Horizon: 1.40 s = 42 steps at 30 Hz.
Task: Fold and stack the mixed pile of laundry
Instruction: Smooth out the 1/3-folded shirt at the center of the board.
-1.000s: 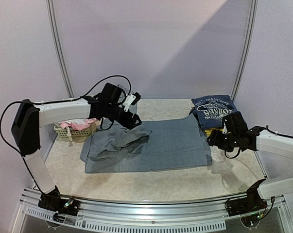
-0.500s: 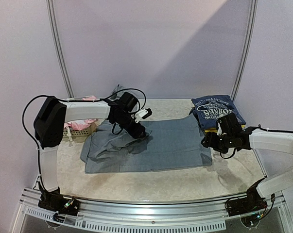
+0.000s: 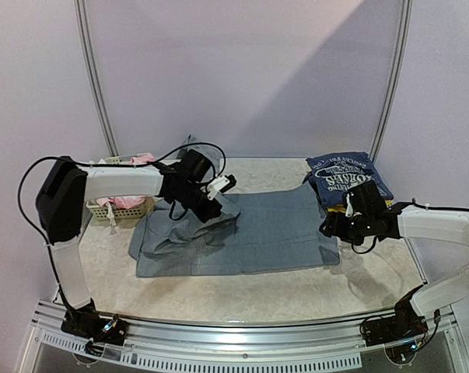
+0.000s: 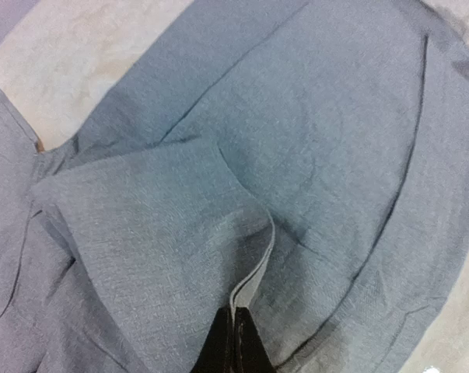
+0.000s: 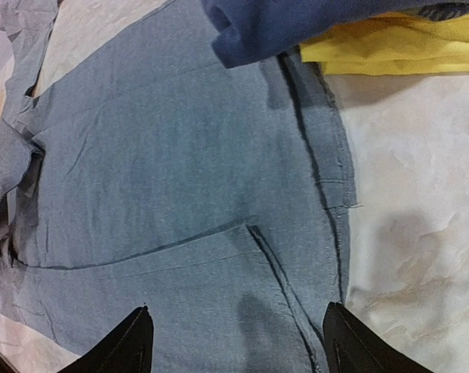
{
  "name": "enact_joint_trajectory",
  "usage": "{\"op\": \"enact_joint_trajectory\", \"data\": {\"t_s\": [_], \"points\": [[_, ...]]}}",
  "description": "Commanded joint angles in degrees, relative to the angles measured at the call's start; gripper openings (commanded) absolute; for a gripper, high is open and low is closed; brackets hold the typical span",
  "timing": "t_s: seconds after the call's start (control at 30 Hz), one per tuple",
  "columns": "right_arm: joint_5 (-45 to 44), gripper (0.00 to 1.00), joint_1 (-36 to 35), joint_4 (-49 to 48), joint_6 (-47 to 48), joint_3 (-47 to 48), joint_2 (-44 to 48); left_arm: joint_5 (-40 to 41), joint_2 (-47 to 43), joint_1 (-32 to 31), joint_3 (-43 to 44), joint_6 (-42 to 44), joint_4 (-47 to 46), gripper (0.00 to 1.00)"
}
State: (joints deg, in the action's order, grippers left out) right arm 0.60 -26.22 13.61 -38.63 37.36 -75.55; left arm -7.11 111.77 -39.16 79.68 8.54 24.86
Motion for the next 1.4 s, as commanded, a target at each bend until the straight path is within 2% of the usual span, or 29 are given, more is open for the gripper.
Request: {"op": "enact_joint_trajectory", "data": {"t_s": [0.0,0.1,0.43,0.63,0.83,0.93,1.0,1.07,1.2,1.23,1.3,1.37], "points": [[7.51,0.76,-0.41,-3.26,3.01,2.56,0.33,-0.91,-10.89,-1.01,-7.34,-2.48,-9.03,0.0],[11.71,0.76,-1.37,-5.09,3.9,3.6,0.35,-1.26,-16.42,-1.09,-14.91,-5.0,-14.61,0.0],[12.98,0.78,-8.28,-6.24,6.02,11.71,-5.43,-1.81,-30.38,-2.94,-33.87,-11.22,-26.64,0.0],[14.99,0.78,-11.55,-7.01,6.0,19.63,-13.41,-0.33,-38.1,-4.3,-42.24,-14.06,-26.1,0.0],[18.7,0.79,-12.38,-4.96,6.4,31.38,-25.54,6.07,-44.26,-5.29,-49.26,-19.25,-27.53,0.0],[21.21,0.79,-12.65,-4.73,5.79,36.45,-31.15,6.89,-46.31,-5.65,-50.57,-21.54,-25.2,0.0],[22.61,0.79,-12.95,-3.47,5.8,40.15,-34.59,8.21,-47.07,-5.95,-50.56,-22.65,-20.21,0.0],[23.87,0.8,-13.47,-2.2,6.06,44.33,-37.52,9.87,-47.44,-6.3,-50.71,-24.29,-18.09,0.07],[24.79,0.8,-14.06,-0.5,6.8,47.95,-41.62,11.97,-48.72,-7.21,-50.69,-26.05,-17.04,0.57],[24.66,0.8,-14.05,-0.4,6.86,48.19,-42.2,12.72,-49.02,-7.31,-50.11,-25.98,-16.57,0.64],[24.24,0.8,-14.04,0.14,7.13,48.33,-42.69,13.99,-48.93,-7.34,-48.29,-25.27,-15.28,0.76],[23.91,0.8,-14.05,0.58,7.42,47.97,-42.57,14.97,-47.34,-7.34,-45.21,-24.16,-13.56,0.81]]}}
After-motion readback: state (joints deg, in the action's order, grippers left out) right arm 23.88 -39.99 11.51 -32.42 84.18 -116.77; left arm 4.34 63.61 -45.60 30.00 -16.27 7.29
